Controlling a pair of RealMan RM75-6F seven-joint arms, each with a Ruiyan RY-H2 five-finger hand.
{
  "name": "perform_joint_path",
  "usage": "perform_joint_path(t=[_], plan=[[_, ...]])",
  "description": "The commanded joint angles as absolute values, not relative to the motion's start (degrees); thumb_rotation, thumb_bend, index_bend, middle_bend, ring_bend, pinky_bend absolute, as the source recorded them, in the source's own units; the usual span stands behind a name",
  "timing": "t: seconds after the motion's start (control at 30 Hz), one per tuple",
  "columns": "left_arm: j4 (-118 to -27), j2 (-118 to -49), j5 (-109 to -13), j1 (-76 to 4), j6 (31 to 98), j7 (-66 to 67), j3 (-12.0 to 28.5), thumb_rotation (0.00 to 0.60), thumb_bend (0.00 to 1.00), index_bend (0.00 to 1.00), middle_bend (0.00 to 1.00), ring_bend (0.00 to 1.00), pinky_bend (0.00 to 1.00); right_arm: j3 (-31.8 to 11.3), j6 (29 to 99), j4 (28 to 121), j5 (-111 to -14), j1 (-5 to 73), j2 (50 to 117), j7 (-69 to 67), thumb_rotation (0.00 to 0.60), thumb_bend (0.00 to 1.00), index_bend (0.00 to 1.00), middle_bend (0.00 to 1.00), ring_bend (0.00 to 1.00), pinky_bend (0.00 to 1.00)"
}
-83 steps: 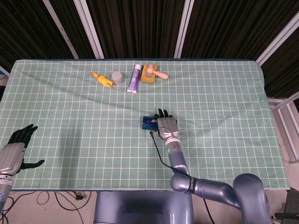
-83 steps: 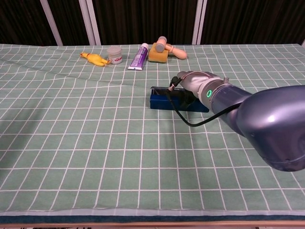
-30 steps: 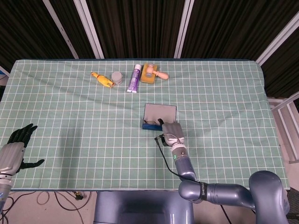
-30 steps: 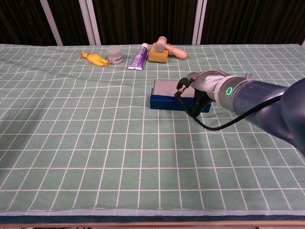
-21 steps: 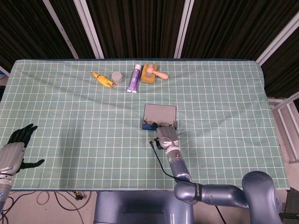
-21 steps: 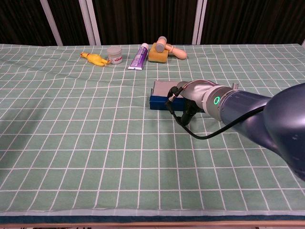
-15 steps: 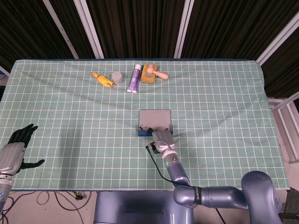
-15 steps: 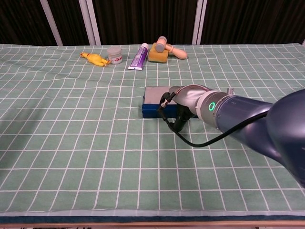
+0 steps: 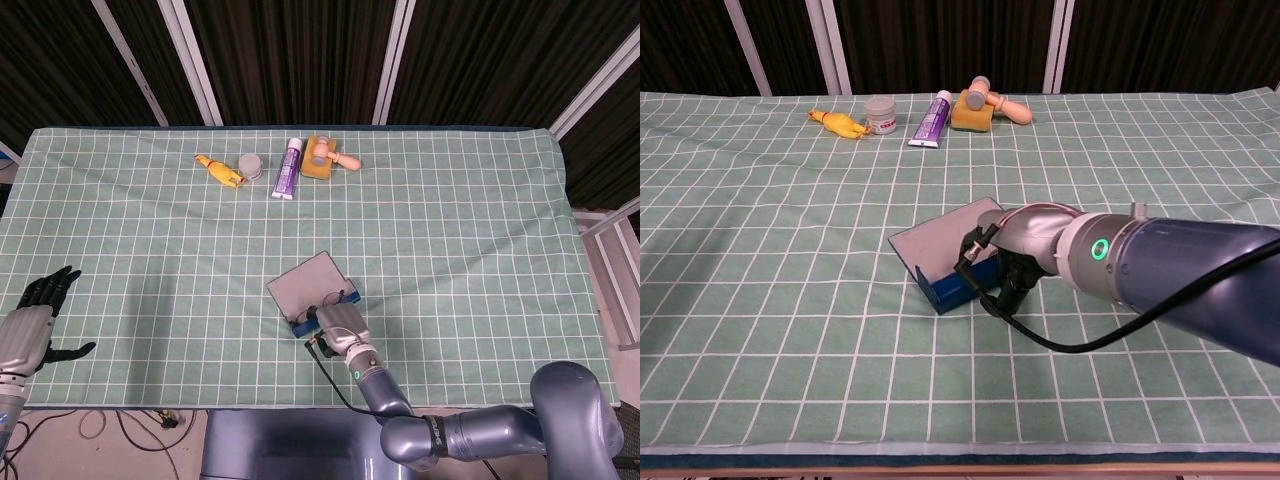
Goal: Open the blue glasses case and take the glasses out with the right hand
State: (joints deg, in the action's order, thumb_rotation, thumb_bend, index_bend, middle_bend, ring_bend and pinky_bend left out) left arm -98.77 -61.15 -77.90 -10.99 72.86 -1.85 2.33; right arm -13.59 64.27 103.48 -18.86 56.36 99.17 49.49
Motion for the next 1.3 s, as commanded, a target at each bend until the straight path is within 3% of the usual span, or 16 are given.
perform_joint_path(t=[0.03,0.63,1.3], plan=[[-98.81,-61.15,-77.86,-10.99,72.83,-1.83,2.32,0.6,0.0,0.0,0.0,0.0,0.0,-12.11,65.38,106.35,-17.8,56.25,97.05,50.51,0.6,0.51,0.35,0.95,1.0,1.0],[-99.27,-60.97,-78.2,-10.71,73.36,-1.81,2.19,0.6,0.0,0.0,0.0,0.0,0.0,-6.38,75.94,112.6,-12.12,56.56,88.96,58.07,0.6,0.51,0.39,0.95,1.0,1.0],[-99.43,-60.9,-78.43,-10.55,73.7,-1.88,2.19,0.6,0.0,0.0,0.0,0.0,0.0,-7.57,79.31,110.99,-12.32,55.65,87.02,58.54,0.6,0.51,0.37,0.94,1.0,1.0]])
